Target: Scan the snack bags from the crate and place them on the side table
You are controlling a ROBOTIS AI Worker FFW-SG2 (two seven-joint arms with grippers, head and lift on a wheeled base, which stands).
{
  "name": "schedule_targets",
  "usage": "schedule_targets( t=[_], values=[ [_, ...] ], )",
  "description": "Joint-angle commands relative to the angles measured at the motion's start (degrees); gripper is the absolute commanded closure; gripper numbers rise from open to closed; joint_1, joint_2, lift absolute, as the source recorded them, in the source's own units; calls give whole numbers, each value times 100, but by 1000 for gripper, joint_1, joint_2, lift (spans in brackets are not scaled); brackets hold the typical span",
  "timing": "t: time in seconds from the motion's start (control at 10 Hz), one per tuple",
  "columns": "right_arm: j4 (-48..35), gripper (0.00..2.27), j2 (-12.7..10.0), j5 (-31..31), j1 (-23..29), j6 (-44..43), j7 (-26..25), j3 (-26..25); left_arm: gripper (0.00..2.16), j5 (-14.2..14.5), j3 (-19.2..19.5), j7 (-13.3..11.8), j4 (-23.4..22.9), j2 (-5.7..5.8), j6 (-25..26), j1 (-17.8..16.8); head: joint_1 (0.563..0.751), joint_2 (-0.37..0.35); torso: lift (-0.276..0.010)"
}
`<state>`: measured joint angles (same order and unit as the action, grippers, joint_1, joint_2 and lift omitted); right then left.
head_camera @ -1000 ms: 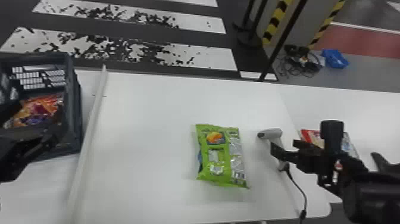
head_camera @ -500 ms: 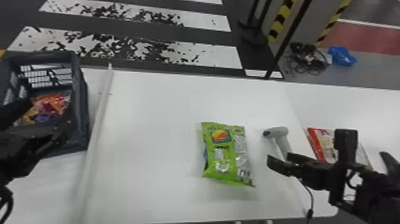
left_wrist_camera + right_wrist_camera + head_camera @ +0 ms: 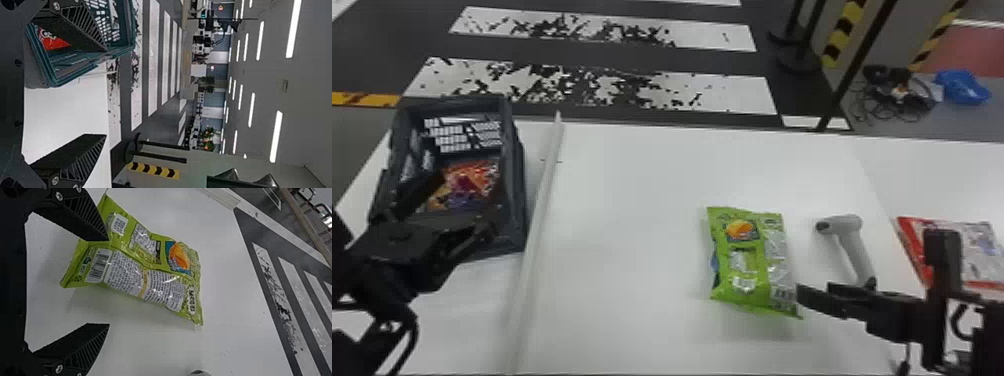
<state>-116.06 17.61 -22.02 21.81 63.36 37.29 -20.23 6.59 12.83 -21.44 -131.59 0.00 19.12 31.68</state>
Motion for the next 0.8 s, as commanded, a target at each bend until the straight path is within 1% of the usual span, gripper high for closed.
schedule_targets(
  t=[0.0,0.2,0.4,0.6,0.7],
  values=[
    [215,103,32,-22,-186,129,15,151,103,0,-8,0,2,-15,0,13,695,-59,-94],
    [514,97,76,-127,-371,164,50,326,103,0,1,0,2,-15,0,40,695,-41,-94],
    [804,93,84,-66,-599,129,182,573,103,0,-8,-9,-7,-15,0,40,695,-18,-94],
    [980,90,93,22,-713,59,270,722,103,0,-8,0,2,-15,0,40,695,-5,-94],
    [1068,184,93,93,-757,23,305,801,103,0,-8,0,2,-15,0,49,695,3,-94]
  ],
)
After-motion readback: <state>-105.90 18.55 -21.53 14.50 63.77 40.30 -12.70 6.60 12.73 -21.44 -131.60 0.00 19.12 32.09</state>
